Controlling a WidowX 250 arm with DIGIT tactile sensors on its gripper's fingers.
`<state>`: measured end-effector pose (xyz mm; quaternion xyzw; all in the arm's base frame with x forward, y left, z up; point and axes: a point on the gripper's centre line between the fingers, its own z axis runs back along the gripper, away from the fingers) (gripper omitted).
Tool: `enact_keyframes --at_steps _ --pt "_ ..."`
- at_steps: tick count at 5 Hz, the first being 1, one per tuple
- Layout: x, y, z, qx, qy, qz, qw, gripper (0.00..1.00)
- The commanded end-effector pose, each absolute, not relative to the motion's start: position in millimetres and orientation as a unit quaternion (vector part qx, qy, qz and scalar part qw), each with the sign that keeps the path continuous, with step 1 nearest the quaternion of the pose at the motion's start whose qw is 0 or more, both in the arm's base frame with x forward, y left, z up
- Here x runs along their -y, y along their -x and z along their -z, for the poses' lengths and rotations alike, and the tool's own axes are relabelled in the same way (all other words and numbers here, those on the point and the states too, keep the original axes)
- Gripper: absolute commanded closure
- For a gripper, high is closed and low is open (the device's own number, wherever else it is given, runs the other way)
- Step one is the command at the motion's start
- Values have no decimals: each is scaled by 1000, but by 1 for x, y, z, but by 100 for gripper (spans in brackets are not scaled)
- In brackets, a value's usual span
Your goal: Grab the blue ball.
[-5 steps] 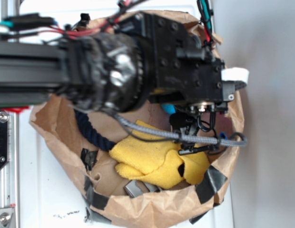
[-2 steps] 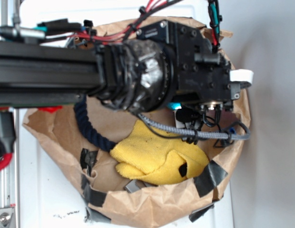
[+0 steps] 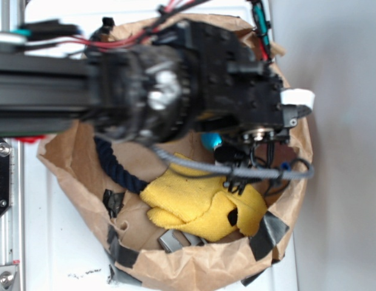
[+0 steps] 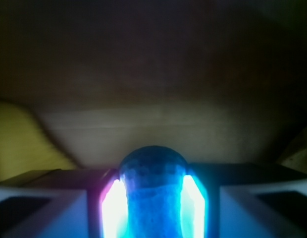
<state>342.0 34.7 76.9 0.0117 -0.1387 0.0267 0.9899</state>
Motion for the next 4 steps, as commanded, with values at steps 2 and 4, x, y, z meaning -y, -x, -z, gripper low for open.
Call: enact_keyframes --at_steps 2,4 --pt "-14 -281 -161 195 13 19 980 100" --pt "-8 -269 -193 233 -4 9 972 100"
